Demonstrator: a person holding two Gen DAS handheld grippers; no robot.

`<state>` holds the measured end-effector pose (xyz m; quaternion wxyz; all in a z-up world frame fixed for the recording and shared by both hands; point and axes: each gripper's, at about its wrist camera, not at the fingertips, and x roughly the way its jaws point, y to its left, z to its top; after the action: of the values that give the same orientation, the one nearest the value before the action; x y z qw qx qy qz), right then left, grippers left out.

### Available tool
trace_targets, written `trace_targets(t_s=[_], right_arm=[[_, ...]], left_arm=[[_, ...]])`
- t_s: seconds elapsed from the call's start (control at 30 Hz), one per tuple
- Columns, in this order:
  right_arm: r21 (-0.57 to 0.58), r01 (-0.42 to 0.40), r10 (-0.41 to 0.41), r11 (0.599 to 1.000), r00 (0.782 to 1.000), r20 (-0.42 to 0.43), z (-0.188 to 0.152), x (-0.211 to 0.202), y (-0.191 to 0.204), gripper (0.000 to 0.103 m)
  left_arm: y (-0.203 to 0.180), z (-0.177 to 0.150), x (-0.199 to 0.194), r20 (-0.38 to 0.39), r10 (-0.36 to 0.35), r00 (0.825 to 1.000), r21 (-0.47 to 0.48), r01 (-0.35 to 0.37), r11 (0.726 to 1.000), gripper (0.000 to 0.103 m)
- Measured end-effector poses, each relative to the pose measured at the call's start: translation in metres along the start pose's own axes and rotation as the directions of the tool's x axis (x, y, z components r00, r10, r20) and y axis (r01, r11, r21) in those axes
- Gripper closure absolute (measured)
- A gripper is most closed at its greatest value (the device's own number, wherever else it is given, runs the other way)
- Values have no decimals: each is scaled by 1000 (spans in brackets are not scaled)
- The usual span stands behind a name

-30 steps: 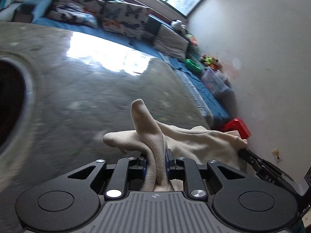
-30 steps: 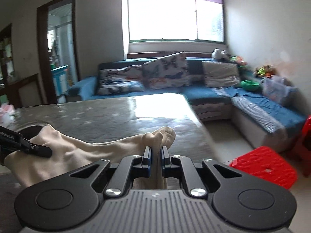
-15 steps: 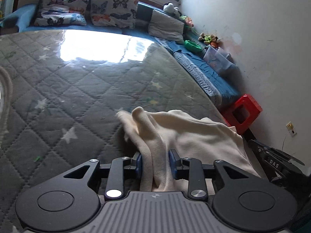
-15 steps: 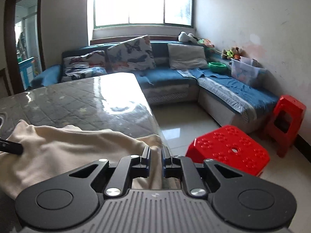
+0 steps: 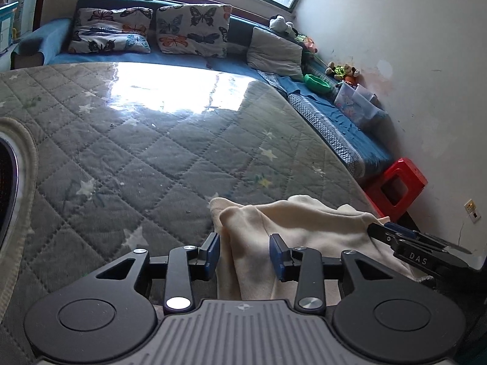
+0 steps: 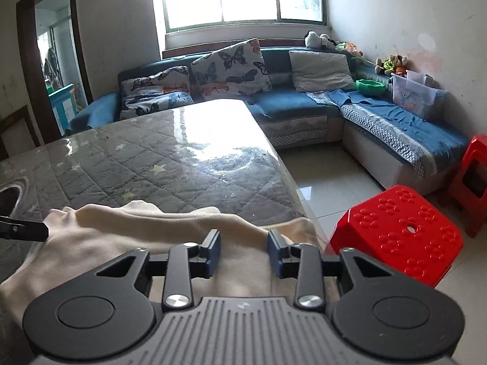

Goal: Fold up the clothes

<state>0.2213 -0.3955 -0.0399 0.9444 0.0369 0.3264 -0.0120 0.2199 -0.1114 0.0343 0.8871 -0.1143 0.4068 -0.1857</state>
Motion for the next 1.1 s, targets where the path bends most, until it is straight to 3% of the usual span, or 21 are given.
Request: trace_targets(t_s=[0.17, 0.27, 0.4, 0.6, 0.87, 1.1], right_arm=[[-41, 15, -15, 999, 1000, 8, 4, 6, 10, 55], [-58, -2, 4, 998, 1000, 19, 7, 5, 17, 46], [-67, 3, -4, 998, 1000, -11, 8, 17, 24, 44], [-56, 18, -19, 998, 1000, -9, 10, 19, 23, 31], [-36, -18, 19, 999, 1000, 18, 2, -9, 22, 1], [-64, -63, 63, 996, 998, 4, -20, -34, 36, 0]], left_arm=[[2, 3, -1, 9, -10, 1000, -10, 10, 1000, 63], [-2, 6, -2, 31, -24, 999, 7, 24, 1000, 55], [-8, 6, 10, 15, -9, 1000, 45, 8, 999, 54], [-7, 5, 19, 3, 24, 1000, 64, -24, 998, 52], [-12, -5, 9, 15, 39, 999, 99, -40, 994, 46], [-16, -19, -4, 28, 57, 998, 152, -61, 987, 42]])
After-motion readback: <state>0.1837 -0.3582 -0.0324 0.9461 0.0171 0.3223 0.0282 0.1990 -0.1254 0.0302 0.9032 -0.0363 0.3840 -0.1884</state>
